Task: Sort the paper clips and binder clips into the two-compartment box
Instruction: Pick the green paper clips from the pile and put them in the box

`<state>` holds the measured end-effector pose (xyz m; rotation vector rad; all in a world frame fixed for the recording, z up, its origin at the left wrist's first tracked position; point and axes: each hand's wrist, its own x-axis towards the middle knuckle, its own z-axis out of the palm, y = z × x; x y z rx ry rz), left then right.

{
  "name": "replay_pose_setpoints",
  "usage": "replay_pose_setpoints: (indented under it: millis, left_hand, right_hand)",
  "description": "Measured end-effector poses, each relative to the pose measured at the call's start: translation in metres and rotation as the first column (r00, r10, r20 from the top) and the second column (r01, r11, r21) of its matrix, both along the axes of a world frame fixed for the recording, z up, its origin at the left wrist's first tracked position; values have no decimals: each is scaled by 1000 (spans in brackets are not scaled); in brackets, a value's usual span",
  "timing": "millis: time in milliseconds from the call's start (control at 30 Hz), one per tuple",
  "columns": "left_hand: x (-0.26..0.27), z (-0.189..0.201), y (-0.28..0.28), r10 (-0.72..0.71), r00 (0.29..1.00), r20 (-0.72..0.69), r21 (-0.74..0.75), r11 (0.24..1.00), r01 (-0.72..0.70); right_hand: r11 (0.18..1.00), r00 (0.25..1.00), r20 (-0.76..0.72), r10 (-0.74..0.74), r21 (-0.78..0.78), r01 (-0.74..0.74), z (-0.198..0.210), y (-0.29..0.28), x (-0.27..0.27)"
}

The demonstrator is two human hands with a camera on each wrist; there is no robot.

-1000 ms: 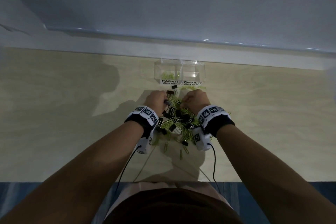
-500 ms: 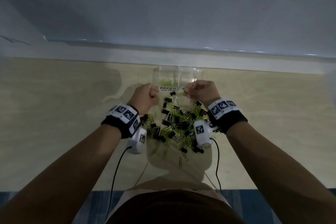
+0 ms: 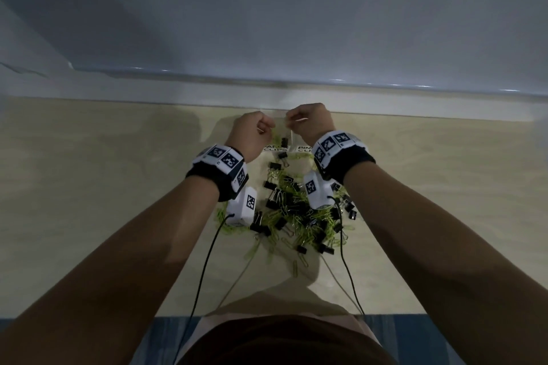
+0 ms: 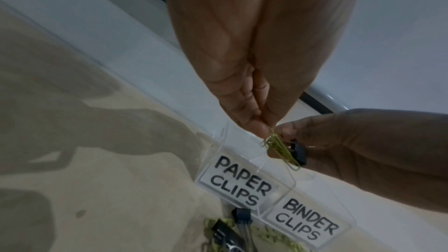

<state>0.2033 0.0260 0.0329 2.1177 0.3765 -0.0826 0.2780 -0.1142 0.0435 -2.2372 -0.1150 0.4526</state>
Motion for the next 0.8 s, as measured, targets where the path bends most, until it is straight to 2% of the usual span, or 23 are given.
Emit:
replay_pose_setpoints:
  millis: [100,200,300,433,667,800]
  left_hand:
    - [-5,-3,2,42,999,15,-42,998,-42]
    - [-5,-4,0,105,993,54,-56,993,-102]
    - [-4,-5,-3,123,991,49,-54,991,-120]
    - [2,-4,-6,109,993,44,8,994,-110]
    - [31,0,-11,109,993,54,143,983,-116]
    - [33,-10,-9,-4,1000,1,226,974,4]
  right_hand:
    - [995,994,27,102,-15,-101,6,3,-9]
    - [994,996,2,84,64,-84,6,-1,-23]
    - [994,996,-12,87,75,-86,2,-7,-33]
    - [995,999,41,-32,95,28,6,-25,-41]
    - [977,976,-47,-213,1,214,-18,-103,-66]
    - [961,961,-52,-270,-77,266,-40,-135,-77]
